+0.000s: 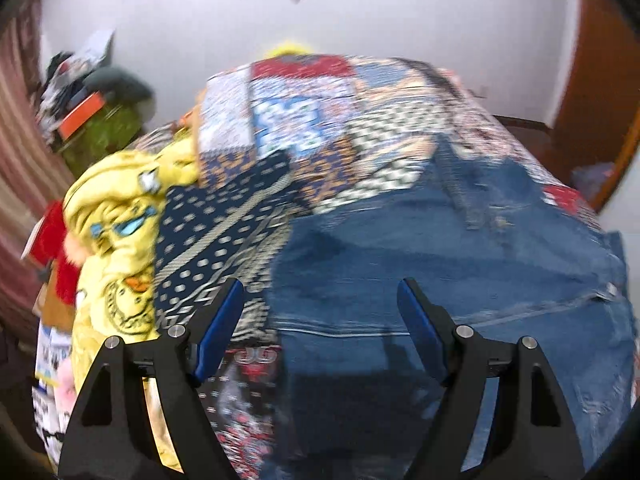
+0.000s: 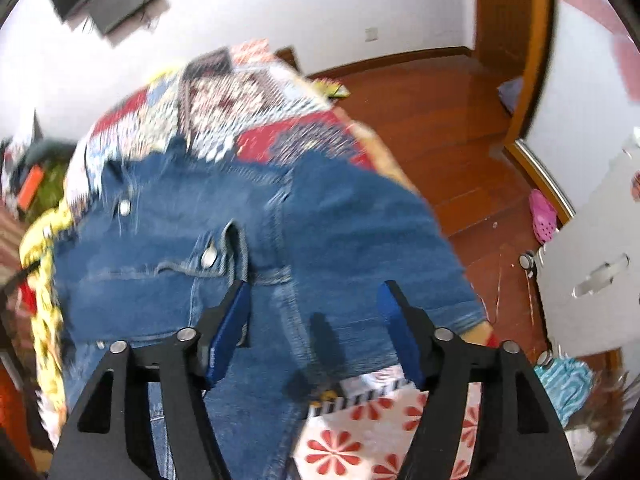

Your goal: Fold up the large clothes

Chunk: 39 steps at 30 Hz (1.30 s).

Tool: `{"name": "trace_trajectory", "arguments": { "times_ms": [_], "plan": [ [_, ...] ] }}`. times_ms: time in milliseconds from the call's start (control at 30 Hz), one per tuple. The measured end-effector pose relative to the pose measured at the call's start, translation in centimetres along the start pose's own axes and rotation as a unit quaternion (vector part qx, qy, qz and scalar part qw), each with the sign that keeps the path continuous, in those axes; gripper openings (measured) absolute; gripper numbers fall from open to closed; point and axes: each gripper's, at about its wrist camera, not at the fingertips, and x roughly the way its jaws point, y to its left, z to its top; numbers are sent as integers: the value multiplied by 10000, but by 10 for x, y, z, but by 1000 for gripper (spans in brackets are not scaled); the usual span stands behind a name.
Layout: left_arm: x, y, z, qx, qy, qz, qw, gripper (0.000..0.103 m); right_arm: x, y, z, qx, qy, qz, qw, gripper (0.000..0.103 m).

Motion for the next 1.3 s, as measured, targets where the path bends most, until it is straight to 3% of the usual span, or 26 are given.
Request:
{"name": "trace_trajectory", "arguments": {
  "times_ms": [200,333,500,900,967,1033,1100,1167,1300],
  "plan": [
    [-11,-52,-8,237,106,-690,9973,78,-10,-35,-6,581,-46,28,9983,67],
    [-1,-83,-20,425,405,-947,9938,78,17,-51,-23,917,350,160,9950,67],
    [9,-102,-32,613,624,-862,9924,78,52,-72,-42,1497,820,559,9837,67],
    [19,-103,-35,414,817,-857,9921,78,100,-117,-33,2550,675,755,9616,72],
    [19,-104,-35,391,828,-864,9920,78,101,-116,-31,2583,541,670,9622,67],
    [18,-104,-36,406,822,-841,9922,78,98,-112,-27,2505,396,524,9659,54],
    [16,-104,-37,424,811,-839,9923,78,92,-106,-23,2339,250,253,9716,27],
    [15,-103,-38,418,802,-848,9923,78,86,-103,-19,2205,158,17,9753,16],
    [10,-99,-40,335,789,-982,9915,78,62,-95,-11,2046,-153,18,9787,11]
  ]
}}
